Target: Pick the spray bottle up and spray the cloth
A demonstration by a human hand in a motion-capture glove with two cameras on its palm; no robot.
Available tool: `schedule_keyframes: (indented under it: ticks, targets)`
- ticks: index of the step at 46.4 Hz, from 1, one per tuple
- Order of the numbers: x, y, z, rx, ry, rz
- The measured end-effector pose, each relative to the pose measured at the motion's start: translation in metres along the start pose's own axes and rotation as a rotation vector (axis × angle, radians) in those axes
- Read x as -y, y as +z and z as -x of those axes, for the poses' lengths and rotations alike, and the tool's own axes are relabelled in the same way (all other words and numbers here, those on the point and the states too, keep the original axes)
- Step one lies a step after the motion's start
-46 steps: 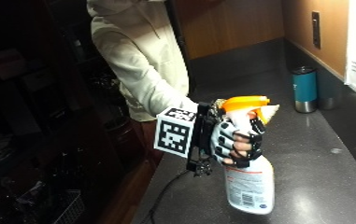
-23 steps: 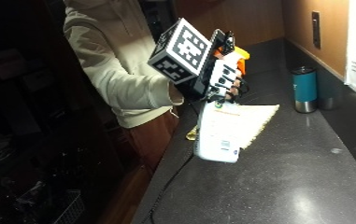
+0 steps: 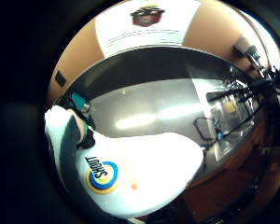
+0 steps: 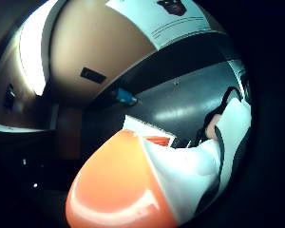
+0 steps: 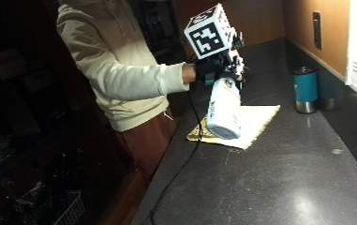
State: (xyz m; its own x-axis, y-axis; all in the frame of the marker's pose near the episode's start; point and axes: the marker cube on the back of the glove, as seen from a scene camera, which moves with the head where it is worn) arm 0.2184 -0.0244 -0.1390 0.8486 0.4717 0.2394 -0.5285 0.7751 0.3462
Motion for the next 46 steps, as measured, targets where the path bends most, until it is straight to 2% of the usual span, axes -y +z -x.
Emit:
schedule_keyframes:
  ticks: [7,12,18,25,32,46]
  targets:
    - [-0.002,0.015,0.039,-0.082,-0.121,0.056]
    - [-0.006,0.032,0.06,-0.311,-0.266,0.097]
    - [-0.019,0.045,0.11,-0.272,-0.388,0.176]
    - [-0.034,0.064,0.152,-0.354,-0.493,0.246]
    - [-0.046,0.09,0.178,-0.461,-0.529,0.298]
    - [-0.055,0.123,0.187,-0.512,-0.589,0.377]
